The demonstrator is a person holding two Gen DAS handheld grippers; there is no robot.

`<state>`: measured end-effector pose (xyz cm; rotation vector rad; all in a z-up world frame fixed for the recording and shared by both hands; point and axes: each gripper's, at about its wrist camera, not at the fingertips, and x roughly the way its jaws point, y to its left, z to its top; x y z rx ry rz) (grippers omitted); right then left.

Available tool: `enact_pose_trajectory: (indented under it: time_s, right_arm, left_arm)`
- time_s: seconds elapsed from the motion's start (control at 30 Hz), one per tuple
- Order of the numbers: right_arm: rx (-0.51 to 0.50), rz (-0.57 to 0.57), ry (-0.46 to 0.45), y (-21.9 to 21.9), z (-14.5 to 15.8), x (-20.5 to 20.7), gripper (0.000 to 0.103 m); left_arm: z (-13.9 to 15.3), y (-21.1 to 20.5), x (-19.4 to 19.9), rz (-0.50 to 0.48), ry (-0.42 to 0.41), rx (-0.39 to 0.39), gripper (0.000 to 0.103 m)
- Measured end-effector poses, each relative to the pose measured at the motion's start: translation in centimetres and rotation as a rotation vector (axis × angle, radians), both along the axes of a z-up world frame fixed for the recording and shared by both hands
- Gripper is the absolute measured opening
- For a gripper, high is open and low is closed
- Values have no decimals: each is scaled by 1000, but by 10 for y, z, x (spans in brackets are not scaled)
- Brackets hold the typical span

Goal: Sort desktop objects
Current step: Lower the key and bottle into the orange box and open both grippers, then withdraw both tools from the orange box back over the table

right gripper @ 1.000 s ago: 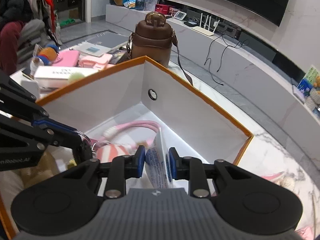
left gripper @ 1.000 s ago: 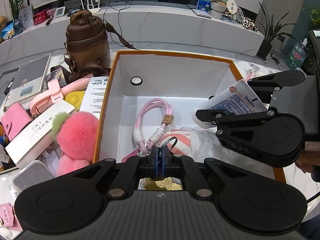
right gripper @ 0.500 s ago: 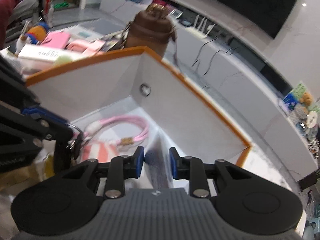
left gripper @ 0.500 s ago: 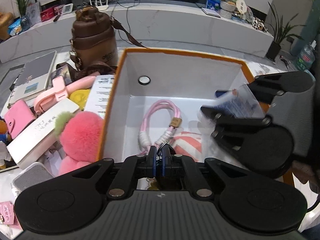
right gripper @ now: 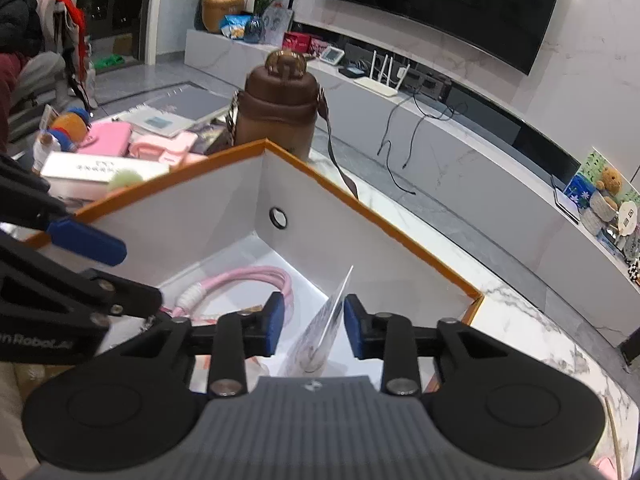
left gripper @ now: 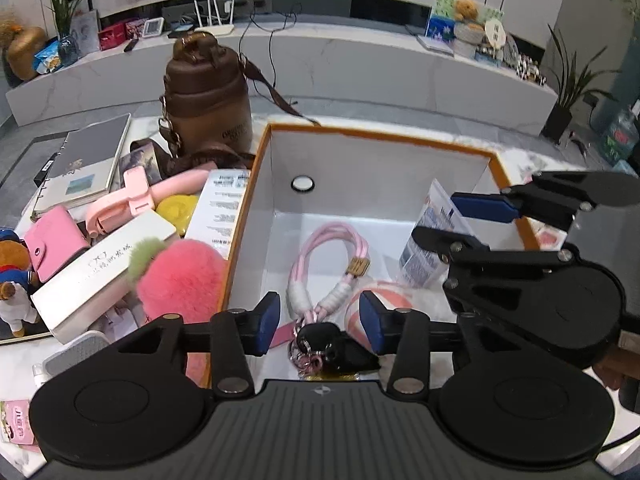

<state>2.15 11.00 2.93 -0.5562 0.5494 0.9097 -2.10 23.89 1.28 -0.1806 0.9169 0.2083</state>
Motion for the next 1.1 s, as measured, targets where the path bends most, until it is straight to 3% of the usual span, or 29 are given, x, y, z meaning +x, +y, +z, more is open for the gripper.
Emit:
enact_pose_trajectory:
  time_s: [0.4, 0.63, 0.83, 1.1]
  right_arm:
    - [59, -13, -10, -64, 35, -4, 45]
    - [64, -16, 43, -115, 40, 2, 49]
    - [2, 46, 127, -143, 18, -10, 49]
    - [-116, 119, 285, -149, -54, -28, 48]
  left_arm:
    - [20, -12, -4, -10, -79, -38, 56]
    - [23, -37, 1, -59, -95, -45, 57]
    - [20, -61, 9, -100, -88, -28, 57]
    - [24, -82, 13, -121, -93, -18, 57]
